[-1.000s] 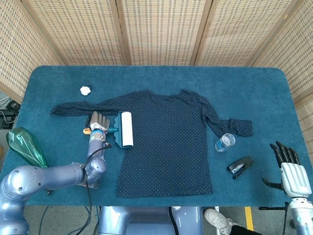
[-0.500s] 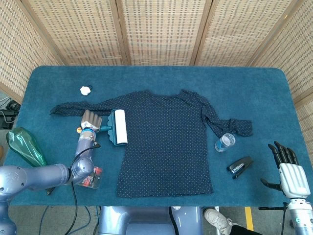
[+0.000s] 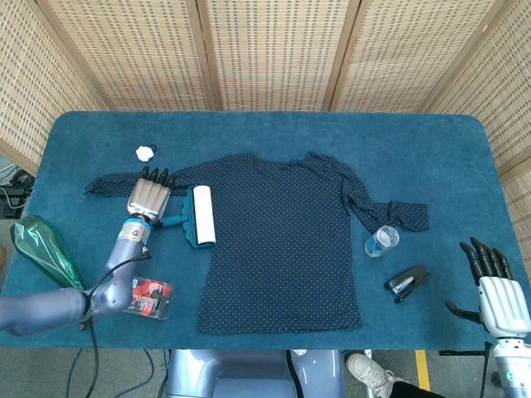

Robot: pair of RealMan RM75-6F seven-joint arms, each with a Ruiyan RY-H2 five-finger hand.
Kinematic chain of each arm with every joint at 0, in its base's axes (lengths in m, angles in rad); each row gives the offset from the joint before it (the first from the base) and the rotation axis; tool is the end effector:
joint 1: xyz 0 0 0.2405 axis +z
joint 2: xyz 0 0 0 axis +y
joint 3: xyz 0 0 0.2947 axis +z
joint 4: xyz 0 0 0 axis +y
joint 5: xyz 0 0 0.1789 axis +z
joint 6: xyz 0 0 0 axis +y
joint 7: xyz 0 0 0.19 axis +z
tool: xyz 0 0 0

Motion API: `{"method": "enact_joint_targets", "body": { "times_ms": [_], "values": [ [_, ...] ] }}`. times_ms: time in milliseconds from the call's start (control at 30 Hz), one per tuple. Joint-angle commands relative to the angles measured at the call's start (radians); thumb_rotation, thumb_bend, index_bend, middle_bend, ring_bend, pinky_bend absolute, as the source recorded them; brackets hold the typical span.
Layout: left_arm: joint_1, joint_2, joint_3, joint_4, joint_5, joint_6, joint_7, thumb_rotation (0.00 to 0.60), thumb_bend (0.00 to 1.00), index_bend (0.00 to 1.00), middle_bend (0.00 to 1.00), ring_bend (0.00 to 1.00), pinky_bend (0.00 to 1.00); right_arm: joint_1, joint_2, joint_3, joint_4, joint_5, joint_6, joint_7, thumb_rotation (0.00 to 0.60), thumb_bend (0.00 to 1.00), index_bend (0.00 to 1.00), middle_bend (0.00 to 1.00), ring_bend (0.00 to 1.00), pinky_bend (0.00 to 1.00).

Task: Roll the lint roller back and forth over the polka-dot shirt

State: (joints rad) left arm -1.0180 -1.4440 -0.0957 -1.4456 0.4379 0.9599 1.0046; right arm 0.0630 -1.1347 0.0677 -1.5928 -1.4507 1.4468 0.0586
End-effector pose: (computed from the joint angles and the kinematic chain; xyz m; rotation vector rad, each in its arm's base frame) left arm -0.1847 0.4732 0.0416 -1.8162 -0.6321 -0.2834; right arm -0.3503 -0.2230 0.2007 1.3162 -0.9945 0.8989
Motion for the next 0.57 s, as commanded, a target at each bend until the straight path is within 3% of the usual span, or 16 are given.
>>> {"method": "enact_joint_targets", "body": {
  "times_ms": [33,233,567],
  "values": [
    [0.227,0.133,0.035,-0.212,0.413,0.217,-0.321,0.600,0.18,0.00,0.00,0.00,0.00,-0.004,0.005,0.002,-0.006,-0.005,0.011,0.007,0.600,0.07,0.00,0.00,0.00,0.00],
    [0.398,0.161,0.108,-0.261,0.641,0.391,-0.542,0.600,0.18,0.00,0.00,0.00,0.00,-0.005,0.002,-0.004,-0.013,-0.022,0.019,-0.006,0.600,0.07,0.00,0.00,0.00,0.00],
    [0.572,0.136,0.191,-0.221,0.778,0.549,-0.641,0.600,0.18,0.00,0.00,0.00,0.00,-0.011,-0.002,-0.004,-0.020,-0.049,0.052,-0.018,0.600,0.07,0.00,0.00,0.00,0.00]
  ]
}}
